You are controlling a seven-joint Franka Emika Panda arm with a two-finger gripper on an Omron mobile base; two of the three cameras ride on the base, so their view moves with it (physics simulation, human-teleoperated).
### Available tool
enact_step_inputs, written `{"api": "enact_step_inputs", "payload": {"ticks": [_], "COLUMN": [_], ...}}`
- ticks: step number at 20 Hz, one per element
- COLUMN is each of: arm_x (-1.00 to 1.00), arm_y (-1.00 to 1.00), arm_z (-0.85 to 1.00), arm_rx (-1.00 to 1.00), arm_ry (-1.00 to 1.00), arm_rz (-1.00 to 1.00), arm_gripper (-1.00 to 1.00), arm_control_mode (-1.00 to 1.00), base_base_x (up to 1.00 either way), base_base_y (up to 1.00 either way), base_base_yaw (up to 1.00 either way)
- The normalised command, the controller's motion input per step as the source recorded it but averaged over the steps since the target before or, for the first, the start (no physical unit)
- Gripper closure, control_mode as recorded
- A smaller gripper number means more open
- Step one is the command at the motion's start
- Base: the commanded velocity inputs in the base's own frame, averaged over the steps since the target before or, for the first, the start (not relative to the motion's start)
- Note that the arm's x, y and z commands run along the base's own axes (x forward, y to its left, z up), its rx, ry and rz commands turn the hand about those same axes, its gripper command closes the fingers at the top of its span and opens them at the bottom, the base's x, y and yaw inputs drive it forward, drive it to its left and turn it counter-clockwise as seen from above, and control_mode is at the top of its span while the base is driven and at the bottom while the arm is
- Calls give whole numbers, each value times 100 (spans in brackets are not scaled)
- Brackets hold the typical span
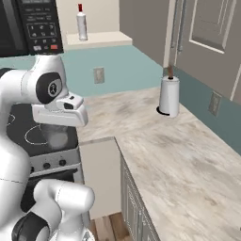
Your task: There is a bowl on the dining counter. Grab a lemon wedge from the fridge and place it in the bowl. Then get the liquor bottle and glass cup from the cabinet and place them next to the bowl.
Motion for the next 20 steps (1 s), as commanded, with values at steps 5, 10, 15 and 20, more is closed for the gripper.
{"api": "enact_step_inputs", "payload": {"ticks": [5,10,15,20], "arm_x": [0,0,0,0], "arm_y": [0,0,0,0], "arm_z": [0,0,0,0], "arm_rx": [0,0,0,0], "arm_ry": [0,0,0,0], "arm_rz": [0,0,0,0], "arm_gripper": [100,100,100,100], "arm_control_mode": [100,100,100,100], "base_base_x": [-100,-58,-31,-34], "base_base_y": [25,46,54,54], "base_base_yaw": [45,89,94,93]}}
